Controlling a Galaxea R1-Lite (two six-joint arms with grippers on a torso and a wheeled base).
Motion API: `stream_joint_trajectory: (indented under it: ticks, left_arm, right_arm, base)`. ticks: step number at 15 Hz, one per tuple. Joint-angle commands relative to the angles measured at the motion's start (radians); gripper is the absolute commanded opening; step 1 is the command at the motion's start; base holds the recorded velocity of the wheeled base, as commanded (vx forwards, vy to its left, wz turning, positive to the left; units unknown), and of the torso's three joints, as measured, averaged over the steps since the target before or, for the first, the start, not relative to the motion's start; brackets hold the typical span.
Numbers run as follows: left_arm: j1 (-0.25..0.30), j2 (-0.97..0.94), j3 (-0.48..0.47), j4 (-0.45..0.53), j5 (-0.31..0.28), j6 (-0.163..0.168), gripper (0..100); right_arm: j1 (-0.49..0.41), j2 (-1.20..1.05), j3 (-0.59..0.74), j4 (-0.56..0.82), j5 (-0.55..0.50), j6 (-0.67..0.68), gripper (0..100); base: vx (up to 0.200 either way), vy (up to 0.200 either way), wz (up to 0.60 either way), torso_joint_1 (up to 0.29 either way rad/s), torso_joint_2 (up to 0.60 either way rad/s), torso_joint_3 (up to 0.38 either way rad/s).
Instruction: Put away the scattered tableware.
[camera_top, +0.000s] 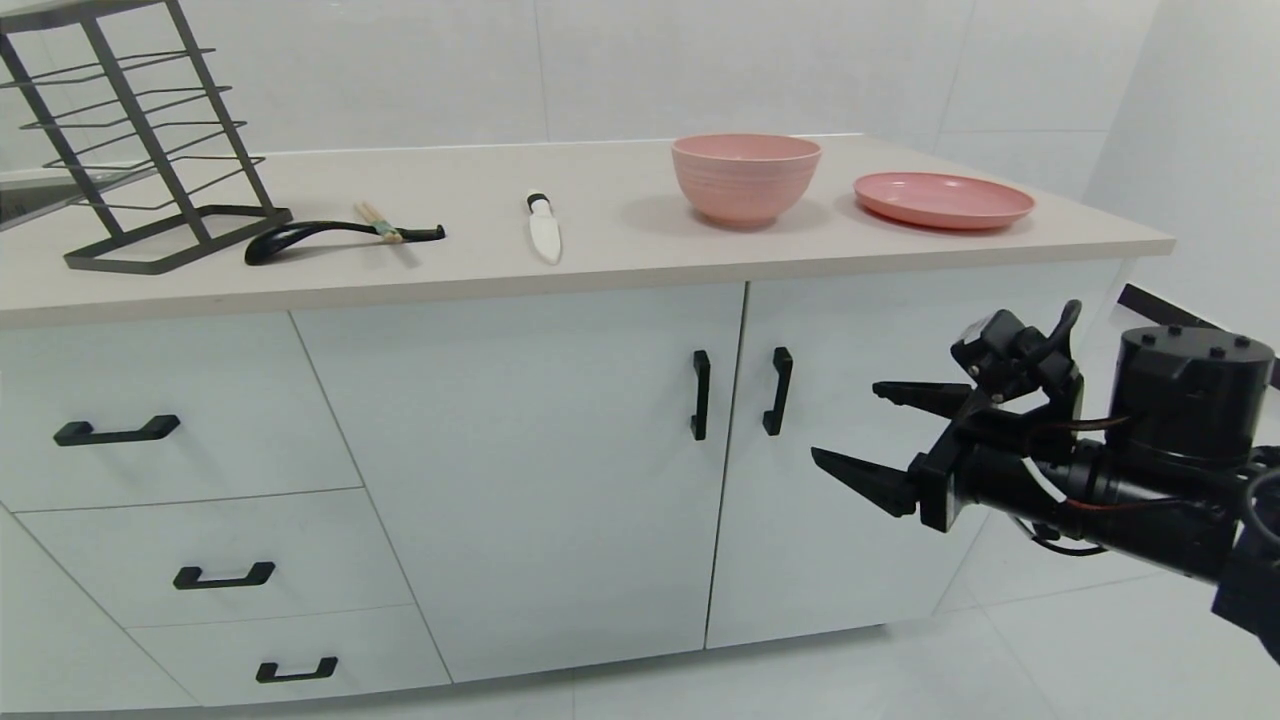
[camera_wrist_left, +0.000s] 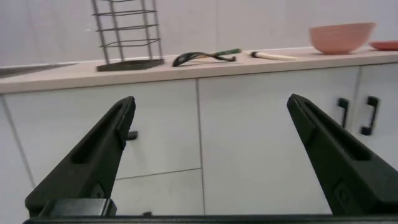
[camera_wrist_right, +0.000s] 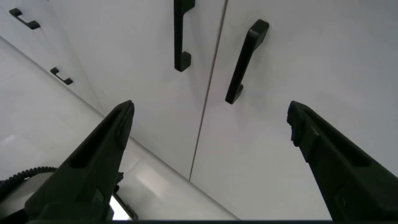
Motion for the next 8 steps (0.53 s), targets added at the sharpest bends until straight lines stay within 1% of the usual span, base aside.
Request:
stream_joint_trajectory:
  ticks: [1,2,3,4,6,7,8]
  left_arm:
    - [-0.033,0.106,-0.06,0.031,-0.057,0.005,100]
    - [-0.065,0.121,-0.065,0.043,-0.103,0.005,100]
    - [-0.114,0.184,-0.07,0.061,-0.215,0.007,100]
    - [-0.131,0.253,-0.068,0.063,-0.298,0.01,100]
    - [-0.14,0.399,-0.07,0.054,-0.436,0.013,100]
    - [-0.14,0.454,-0.07,0.054,-0.49,0.037,100]
    - [-0.14,0.513,-0.068,0.054,-0.538,0.085,100]
  right_arm:
    - [0.003,-0.01,0.008,0.0,0.0,0.0,100]
    - [0.003,-0.017,0.011,0.0,0.002,0.0,100]
    - [0.001,-0.037,0.02,0.001,0.002,0.0,100]
    - [0.0,-0.04,0.02,0.001,0.002,0.0,100]
    - [0.0,-0.039,0.02,0.001,0.002,0.001,100]
    - [0.0,-0.039,0.019,0.001,0.002,0.001,100]
    - [0.0,-0.039,0.019,0.001,0.002,0.001,100]
  base:
    - [0.0,0.0,0.0,0.0,0.0,0.0]
    - [0.0,0.0,0.0,0.0,0.0,0.0]
    - [0.0,0.0,0.0,0.0,0.0,0.0]
    - [0.0,0.0,0.0,0.0,0.0,0.0]
    - [0.0,0.0,0.0,0.0,0.0,0.0]
    - [0.0,0.0,0.0,0.0,0.0,0.0]
    - [0.0,0.0,0.0,0.0,0.0,0.0]
